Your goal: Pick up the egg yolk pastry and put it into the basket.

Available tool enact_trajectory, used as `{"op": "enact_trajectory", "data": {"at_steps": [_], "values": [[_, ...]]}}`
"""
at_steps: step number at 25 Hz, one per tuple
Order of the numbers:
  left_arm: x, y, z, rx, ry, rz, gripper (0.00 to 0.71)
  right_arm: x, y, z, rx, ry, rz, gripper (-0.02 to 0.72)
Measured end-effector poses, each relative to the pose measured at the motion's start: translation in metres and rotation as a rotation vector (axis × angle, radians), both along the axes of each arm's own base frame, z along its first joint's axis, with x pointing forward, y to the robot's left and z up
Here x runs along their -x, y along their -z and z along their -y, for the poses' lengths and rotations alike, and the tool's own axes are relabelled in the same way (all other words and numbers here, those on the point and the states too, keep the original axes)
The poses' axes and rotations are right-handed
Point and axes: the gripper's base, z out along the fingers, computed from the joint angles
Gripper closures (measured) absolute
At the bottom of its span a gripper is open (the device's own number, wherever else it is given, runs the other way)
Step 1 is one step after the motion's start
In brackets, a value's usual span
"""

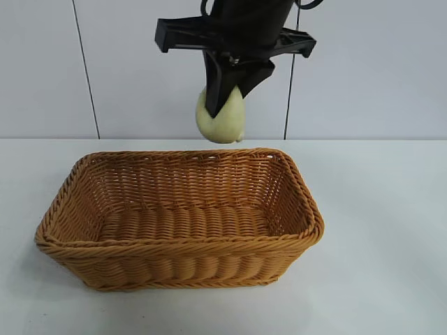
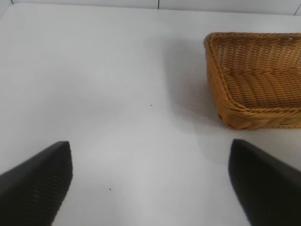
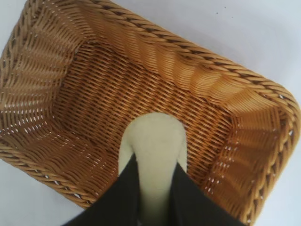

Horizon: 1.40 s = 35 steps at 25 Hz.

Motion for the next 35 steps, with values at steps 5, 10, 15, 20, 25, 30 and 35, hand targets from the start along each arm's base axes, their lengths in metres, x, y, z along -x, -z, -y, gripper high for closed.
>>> {"op": "enact_trajectory", "data": {"at_steps": [5,10,15,20,25,30,35], "values": [[0.0,0.0,0.0,0.0,0.0,0.0,0.015,-0.011,0.048,-0.019,0.017,-0.006,-0.035,0.64],[0.0,0.0,0.0,0.0,0.0,0.0,0.015,-0.018,0.088,-0.028,0.04,-0.005,-0.073,0.585],[0.0,0.0,0.0,0.0,0.0,0.0,0.015,-0.019,0.096,-0.029,0.051,-0.005,-0.082,0.288],[0.0,0.0,0.0,0.0,0.0,0.0,0.015,-0.022,0.083,-0.028,0.098,-0.023,-0.083,0.083],[0.0,0.0,0.0,0.0,0.0,0.0,0.015,-0.032,0.045,-0.023,0.18,-0.034,-0.052,0.071],[0.0,0.0,0.0,0.0,0.0,0.0,0.015,-0.058,0.013,0.008,0.172,0.062,-0.039,0.071],[0.0,0.0,0.0,0.0,0.0,0.0,0.015,-0.088,0.008,0.068,0.178,0.206,-0.059,0.071]]}}
